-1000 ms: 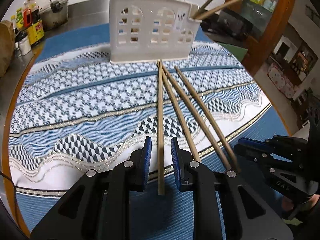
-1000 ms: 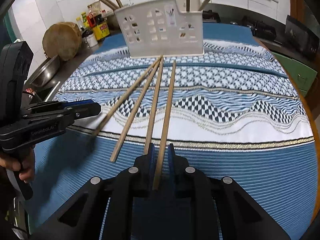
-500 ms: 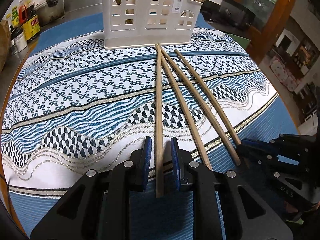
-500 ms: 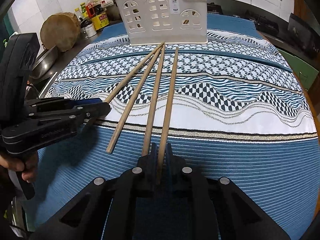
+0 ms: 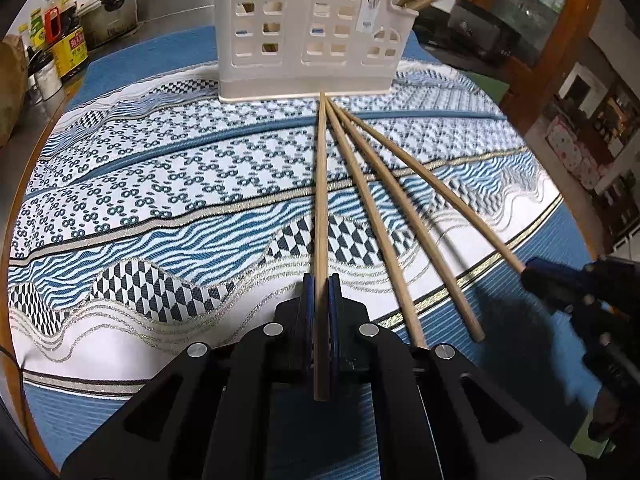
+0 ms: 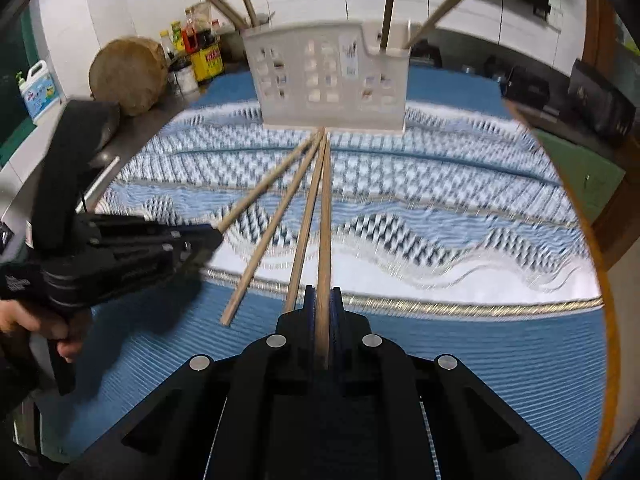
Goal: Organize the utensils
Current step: 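Raise the chopstick in the left tool over the holder while the right tool carries its own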
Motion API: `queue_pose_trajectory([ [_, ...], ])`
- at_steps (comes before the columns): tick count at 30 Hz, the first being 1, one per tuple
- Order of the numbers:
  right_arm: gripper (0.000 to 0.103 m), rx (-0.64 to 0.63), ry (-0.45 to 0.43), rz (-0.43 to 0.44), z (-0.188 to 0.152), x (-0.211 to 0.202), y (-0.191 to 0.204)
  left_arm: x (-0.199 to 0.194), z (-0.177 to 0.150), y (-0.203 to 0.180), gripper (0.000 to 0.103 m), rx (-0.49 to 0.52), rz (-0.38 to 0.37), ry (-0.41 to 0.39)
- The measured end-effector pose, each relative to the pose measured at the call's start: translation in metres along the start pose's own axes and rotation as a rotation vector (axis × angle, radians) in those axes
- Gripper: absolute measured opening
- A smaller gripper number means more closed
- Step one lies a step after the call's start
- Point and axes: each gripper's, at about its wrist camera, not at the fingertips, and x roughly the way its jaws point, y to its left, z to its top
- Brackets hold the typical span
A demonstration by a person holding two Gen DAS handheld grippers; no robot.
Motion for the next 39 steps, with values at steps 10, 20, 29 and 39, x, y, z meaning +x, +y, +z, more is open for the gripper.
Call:
queue_pose_trajectory([
  [10,0.007,-0.027,-0.201,-0.016,0.050,-0.058,-0.008,-0.049,0.018,0.000,0.006,-0.026,-0.059,-0.146],
  [20,0.007,-0.038,-0.319,0.008,0.099,-0.084,-0.010,-0.085,0.047,-0.002,0.006,-0.034,-0.096,-0.281],
  [29,0.007,-0.085,-0.424,0.005,0.142,-0.113,-0.009,-0.115,0.091,-0.002,0.006,0.006,-0.111,-0.359],
  [39,0.007,-0.114,-0.589,0.002,0.194,-0.134,-0.010,-0.161,0.143,0.006,0.006,0.019,-0.127,-0.502],
])
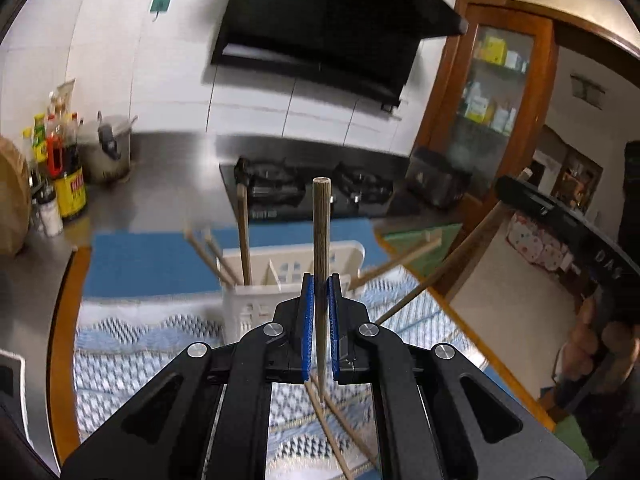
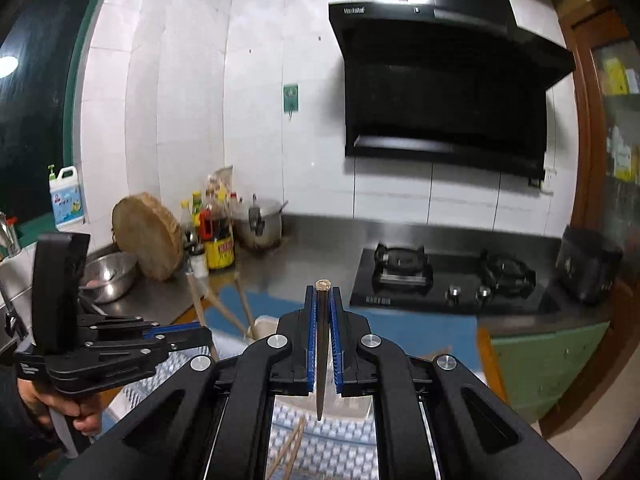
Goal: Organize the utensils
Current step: 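Raise the chopstick in the left tool over the holder while the right tool carries its own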
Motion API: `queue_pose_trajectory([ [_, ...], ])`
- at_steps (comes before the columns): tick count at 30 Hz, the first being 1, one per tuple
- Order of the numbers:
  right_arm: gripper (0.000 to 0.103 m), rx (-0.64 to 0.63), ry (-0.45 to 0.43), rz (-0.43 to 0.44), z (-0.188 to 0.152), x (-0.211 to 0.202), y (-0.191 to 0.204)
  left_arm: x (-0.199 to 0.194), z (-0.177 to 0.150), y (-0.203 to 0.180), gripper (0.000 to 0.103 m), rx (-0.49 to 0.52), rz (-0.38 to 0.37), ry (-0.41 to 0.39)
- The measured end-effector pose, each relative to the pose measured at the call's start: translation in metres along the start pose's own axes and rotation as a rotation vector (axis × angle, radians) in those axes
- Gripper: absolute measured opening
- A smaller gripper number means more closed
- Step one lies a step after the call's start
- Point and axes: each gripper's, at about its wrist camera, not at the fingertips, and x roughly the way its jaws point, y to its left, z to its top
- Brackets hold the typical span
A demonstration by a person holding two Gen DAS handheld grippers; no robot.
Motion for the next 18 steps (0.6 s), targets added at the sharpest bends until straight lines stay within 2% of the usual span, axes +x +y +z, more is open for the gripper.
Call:
queue_pose_trajectory([
  [5,0.007,-0.027,-0.070,-0.016,0.017,0.013,0.001,-0.013,0.030,0.005,0.006,-0.029,-0.006,-0.114],
  [11,0.007,-0.052,-0.121,-0.045,0.028,0.026,-0.004,-0.018,0.052,0.013,0.006,-0.065,0.039,-0.251],
  [18,0.007,-0.040,-0.154,-0.049,0.033,0.033,-0.015,0.002,0.054,0.025,0.006,-0.111,0.091,-0.288],
])
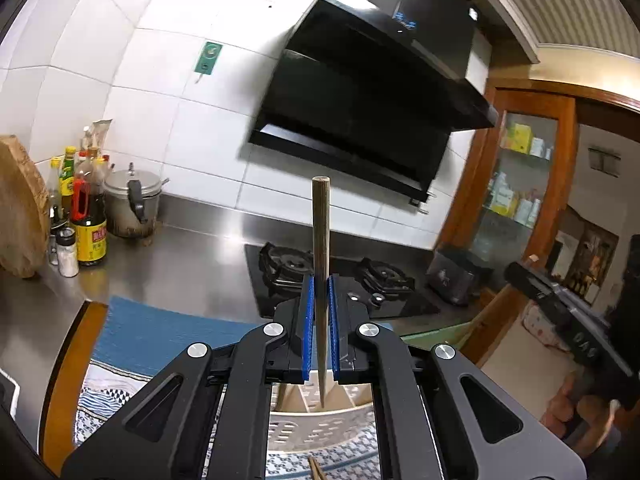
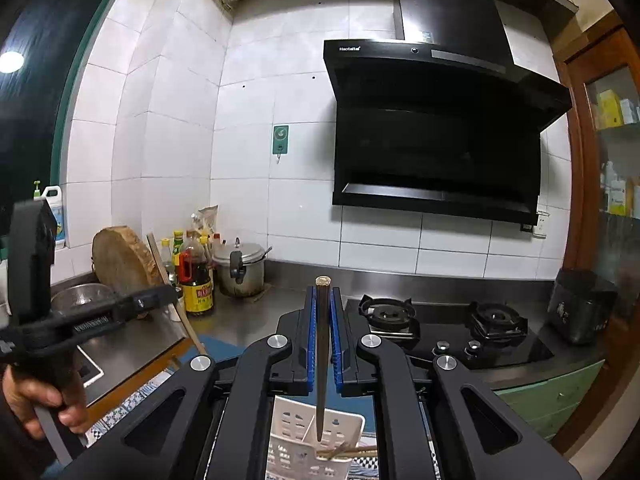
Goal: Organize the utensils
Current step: 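Raise the chopstick in the left tool over the holder while the right tool carries its own, then insert the chopstick into the holder and open the left tool while the right tool opens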
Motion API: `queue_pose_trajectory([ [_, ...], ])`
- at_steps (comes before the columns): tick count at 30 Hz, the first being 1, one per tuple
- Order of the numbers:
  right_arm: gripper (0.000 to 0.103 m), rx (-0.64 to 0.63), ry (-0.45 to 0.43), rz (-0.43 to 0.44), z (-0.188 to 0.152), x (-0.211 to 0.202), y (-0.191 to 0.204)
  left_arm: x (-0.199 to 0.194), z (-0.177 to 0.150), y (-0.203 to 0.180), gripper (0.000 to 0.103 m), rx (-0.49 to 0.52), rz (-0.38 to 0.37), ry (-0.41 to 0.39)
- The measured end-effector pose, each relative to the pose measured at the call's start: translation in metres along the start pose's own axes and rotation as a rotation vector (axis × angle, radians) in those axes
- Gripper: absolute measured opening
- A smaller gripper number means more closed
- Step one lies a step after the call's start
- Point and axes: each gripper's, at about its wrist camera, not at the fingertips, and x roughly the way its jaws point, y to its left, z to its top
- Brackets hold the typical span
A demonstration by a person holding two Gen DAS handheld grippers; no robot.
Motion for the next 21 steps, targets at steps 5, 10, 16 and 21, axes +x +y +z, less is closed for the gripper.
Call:
queue_pose_trajectory([
  [5,0.007,-0.007,0.000,0.005,0.001,0.010,-0.003,0.015,-0.010,0.003,0.006,0.015,0.035,0.022],
  [10,0.007,0.004,0.053,0.015,-0.010,0.026,-0.004,0.022,-0.012,0.004,0.006,0.053,0.055,0.045],
  [16,0.007,0.028,0.147,0.018,-0.030,0.049,-0.009,0.034,-0.018,-0.003,0.006,0.109,0.055,0.095],
  [21,0.008,0.018,0.201,0.001,-0.045,0.060,-0.011,0.044,-0.030,-0.004,0.006,0.117,0.059,0.147],
])
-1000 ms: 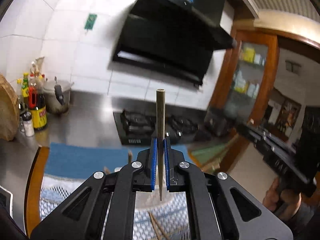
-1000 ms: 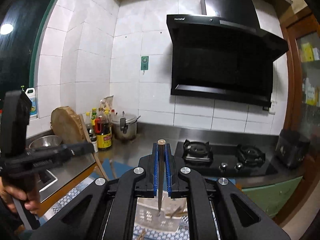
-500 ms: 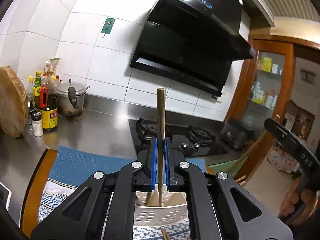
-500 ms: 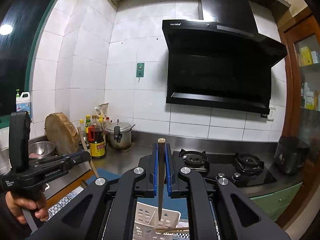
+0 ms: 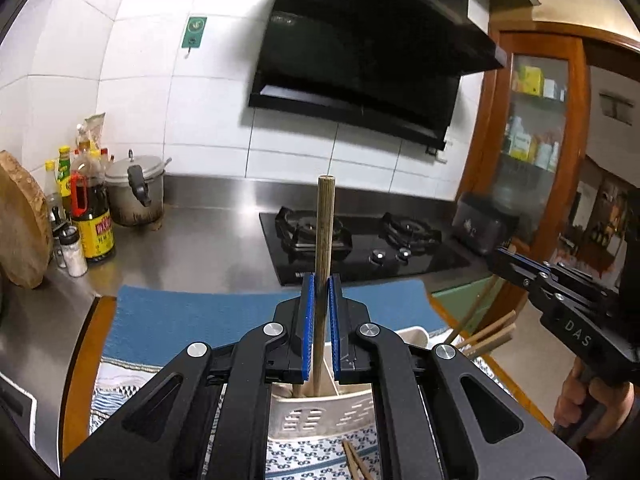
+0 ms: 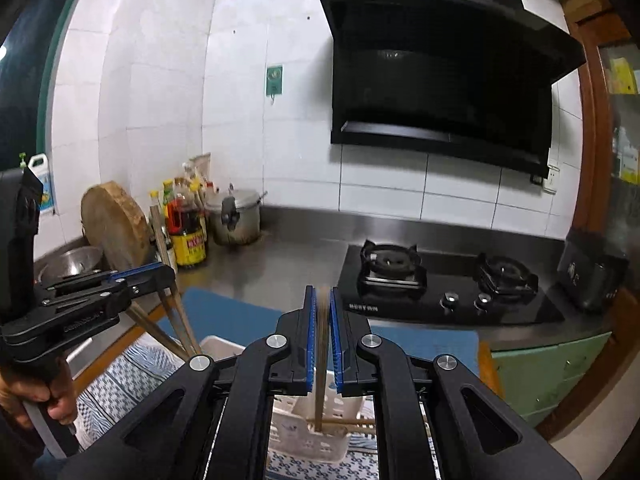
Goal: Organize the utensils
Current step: 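Insert the chopstick into the holder and open the left tool while the right tool opens, then move both open tools back down to the remaining chopsticks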
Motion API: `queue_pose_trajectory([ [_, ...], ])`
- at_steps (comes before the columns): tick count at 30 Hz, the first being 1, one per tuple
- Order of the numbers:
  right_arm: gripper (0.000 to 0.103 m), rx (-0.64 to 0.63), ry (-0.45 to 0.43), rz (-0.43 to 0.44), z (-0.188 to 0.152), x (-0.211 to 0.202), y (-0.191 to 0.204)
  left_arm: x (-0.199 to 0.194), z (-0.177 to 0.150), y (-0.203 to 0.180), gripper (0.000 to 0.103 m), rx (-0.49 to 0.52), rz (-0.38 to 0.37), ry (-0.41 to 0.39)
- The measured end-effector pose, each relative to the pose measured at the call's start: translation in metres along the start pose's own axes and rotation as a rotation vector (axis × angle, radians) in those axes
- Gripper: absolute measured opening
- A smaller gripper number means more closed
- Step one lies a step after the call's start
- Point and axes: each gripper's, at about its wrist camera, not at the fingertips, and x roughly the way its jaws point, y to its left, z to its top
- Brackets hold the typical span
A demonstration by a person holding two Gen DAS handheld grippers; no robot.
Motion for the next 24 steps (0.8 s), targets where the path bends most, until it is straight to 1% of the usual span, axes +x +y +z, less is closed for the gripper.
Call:
queue_pose_trajectory([
  [1,0.011,-0.001,0.004,-0.005,-0.002,0.000,0.000,0.000,-0.001,0.000,0.008,0.002,0.002,0.003],
  [3,0.014,0.001,0.008,-0.006,-0.004,-0.002,-0.001,0.000,-0.002,-0.001,0.009,0.004,-0.003,0.006],
  [5,0.019,0.006,0.007,-0.002,-0.005,-0.007,-0.002,-0.003,-0.002,-0.003,0.014,0.007,-0.003,0.004],
  [7,0.025,0.004,-0.003,-0.004,-0.006,-0.015,-0.002,-0.008,-0.002,-0.004,0.021,0.010,-0.005,-0.001],
  [9,0.025,0.003,-0.009,-0.004,-0.007,-0.024,-0.001,-0.013,-0.002,-0.005,0.023,0.019,-0.002,-0.006],
  [12,0.025,0.009,-0.005,0.012,-0.010,-0.037,0.002,-0.023,-0.004,-0.009,0.023,0.030,-0.004,-0.007],
  [15,0.025,0.013,0.017,0.022,-0.022,-0.050,0.008,-0.032,-0.008,-0.011,0.025,0.039,-0.003,-0.005],
  [18,0.025,0.032,0.057,0.038,-0.040,-0.060,0.013,-0.042,-0.016,-0.012,0.025,0.036,-0.009,0.013],
  [24,0.025,0.073,0.179,0.063,-0.091,-0.066,0.026,-0.054,-0.044,-0.012,0.025,0.051,0.003,0.070],
])
